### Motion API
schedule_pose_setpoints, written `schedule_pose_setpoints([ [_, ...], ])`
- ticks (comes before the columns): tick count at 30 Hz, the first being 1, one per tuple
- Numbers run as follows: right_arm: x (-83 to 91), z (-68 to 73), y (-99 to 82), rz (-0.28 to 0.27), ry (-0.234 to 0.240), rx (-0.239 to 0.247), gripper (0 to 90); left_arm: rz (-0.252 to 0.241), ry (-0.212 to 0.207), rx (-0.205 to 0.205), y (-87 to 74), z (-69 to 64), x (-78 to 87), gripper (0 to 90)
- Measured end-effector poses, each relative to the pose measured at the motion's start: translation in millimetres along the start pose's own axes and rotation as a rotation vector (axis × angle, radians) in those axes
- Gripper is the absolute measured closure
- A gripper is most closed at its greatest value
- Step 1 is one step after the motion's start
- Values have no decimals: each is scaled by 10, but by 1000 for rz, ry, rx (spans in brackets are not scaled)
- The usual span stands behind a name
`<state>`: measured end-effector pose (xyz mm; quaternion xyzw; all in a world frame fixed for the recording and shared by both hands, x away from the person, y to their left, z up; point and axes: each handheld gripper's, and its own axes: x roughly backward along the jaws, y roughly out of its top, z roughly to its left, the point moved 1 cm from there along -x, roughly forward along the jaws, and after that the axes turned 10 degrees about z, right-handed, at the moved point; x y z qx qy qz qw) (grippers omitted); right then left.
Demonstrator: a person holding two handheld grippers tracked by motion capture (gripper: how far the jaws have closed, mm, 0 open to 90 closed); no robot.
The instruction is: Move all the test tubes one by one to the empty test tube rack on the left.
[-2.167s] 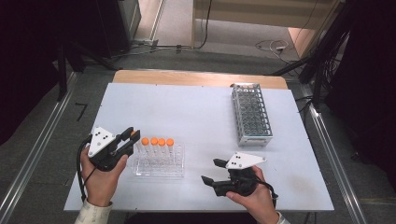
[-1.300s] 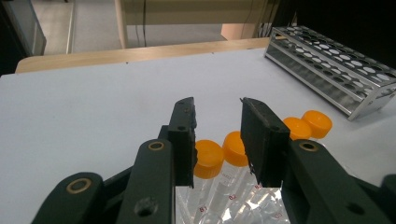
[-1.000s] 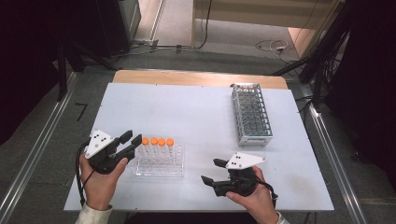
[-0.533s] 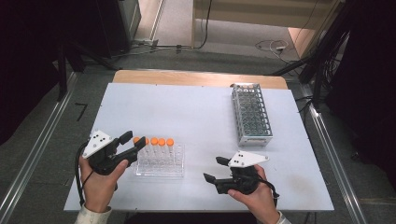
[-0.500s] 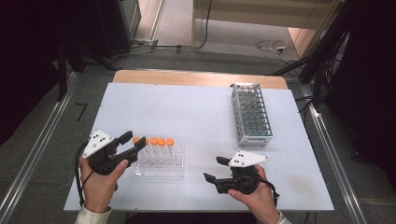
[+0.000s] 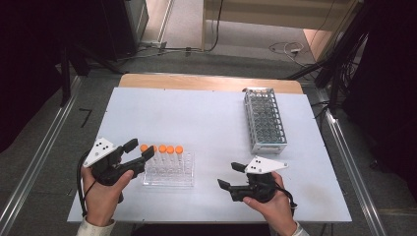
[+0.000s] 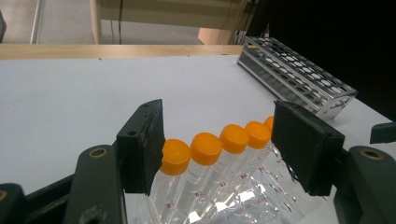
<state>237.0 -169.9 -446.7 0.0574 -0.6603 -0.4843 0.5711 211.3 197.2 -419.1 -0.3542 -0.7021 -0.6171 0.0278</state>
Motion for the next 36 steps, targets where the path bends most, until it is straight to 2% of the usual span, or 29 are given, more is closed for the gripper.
schedule_pose_setpoints([
  [7,39,-59,-14,-8,-15,-17,265,-8,-11,8,-2,15,38,317],
  [16,177,-197,-42,-40,-51,-52,264,-31,-3,23,-6,65,107,305],
  [27,290,-333,-111,-58,-89,-84,260,-27,15,32,-38,141,151,290],
  [36,383,-437,-171,-73,-118,-109,257,-27,52,54,-97,253,179,288],
])
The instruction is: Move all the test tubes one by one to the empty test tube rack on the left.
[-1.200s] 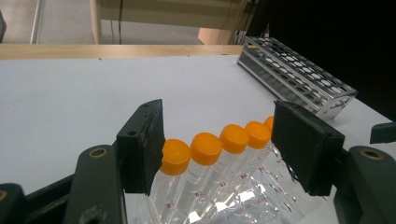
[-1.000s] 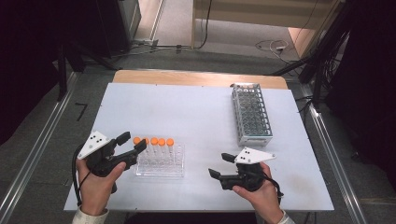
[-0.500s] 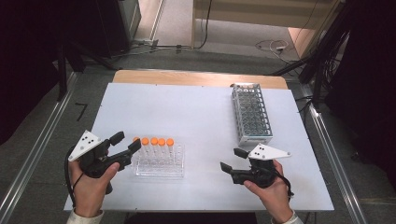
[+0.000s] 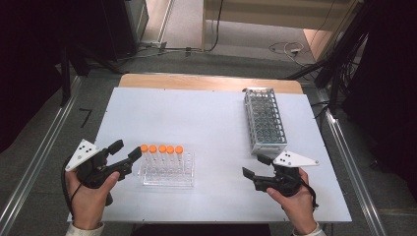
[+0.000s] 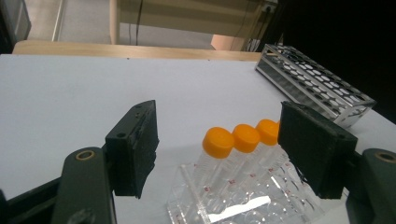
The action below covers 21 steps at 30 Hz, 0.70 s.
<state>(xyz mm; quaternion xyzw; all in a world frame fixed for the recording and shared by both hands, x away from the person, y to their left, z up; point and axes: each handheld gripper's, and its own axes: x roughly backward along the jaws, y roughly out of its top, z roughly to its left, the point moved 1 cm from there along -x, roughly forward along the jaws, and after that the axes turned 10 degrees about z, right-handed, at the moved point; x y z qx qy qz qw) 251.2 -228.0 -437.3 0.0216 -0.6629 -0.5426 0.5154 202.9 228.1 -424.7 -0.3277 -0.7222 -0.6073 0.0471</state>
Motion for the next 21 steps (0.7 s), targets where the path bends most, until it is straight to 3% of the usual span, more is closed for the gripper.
schedule_pose_setpoints([
  [21,239,-560,-258,-19,-158,-117,245,59,121,82,-287,420,-115,283],
])
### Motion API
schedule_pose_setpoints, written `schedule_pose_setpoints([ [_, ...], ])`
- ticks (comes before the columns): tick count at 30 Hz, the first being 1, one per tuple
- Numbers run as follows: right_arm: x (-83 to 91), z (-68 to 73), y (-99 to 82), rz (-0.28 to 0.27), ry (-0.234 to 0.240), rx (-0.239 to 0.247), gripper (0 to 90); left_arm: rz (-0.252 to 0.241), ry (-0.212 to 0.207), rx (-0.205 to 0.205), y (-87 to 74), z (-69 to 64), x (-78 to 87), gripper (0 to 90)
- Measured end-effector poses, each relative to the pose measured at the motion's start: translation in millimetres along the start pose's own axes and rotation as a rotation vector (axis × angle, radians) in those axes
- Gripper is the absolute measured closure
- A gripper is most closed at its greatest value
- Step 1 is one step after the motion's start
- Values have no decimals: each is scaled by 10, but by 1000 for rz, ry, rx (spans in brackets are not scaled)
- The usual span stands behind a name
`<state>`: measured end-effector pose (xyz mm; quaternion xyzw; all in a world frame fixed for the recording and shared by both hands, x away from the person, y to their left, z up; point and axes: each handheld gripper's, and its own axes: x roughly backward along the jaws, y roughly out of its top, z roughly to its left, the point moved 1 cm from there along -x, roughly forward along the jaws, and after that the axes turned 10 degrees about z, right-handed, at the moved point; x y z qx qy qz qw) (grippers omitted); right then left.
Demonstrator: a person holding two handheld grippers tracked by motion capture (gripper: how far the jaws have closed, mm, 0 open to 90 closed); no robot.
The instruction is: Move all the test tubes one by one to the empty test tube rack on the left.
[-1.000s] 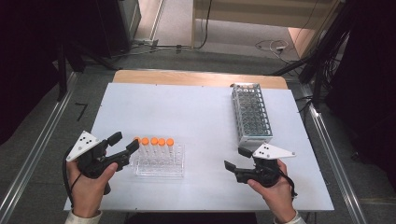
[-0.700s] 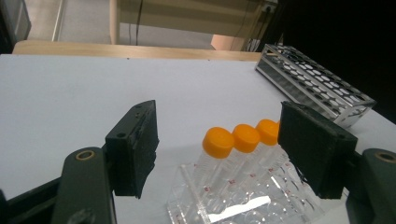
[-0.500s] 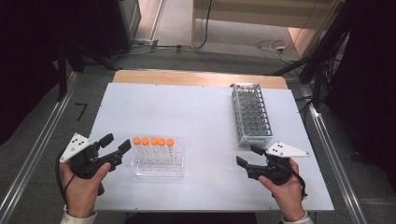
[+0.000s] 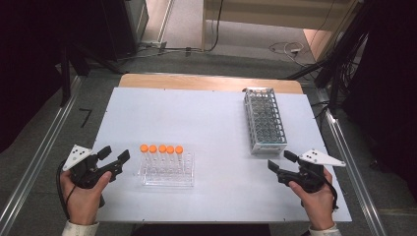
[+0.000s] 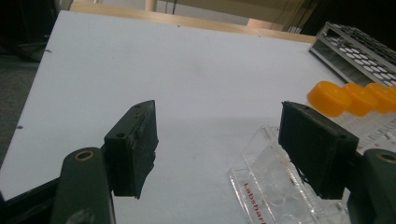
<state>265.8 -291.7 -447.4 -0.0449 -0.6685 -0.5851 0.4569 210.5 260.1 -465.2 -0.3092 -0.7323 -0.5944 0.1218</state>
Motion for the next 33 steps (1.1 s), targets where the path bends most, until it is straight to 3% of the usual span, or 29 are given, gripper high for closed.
schedule_pose_setpoints([
  [6,56,-185,-96,6,-69,-33,245,11,29,4,-50,30,-27,275],
  [18,88,-605,-335,46,-163,-136,244,45,59,0,-124,58,-90,269],
  [28,68,-801,-484,81,-219,-186,240,81,104,14,-206,129,-182,256],
  [33,-6,-808,-526,110,-247,-168,198,93,125,11,-233,146,-226,239],
])
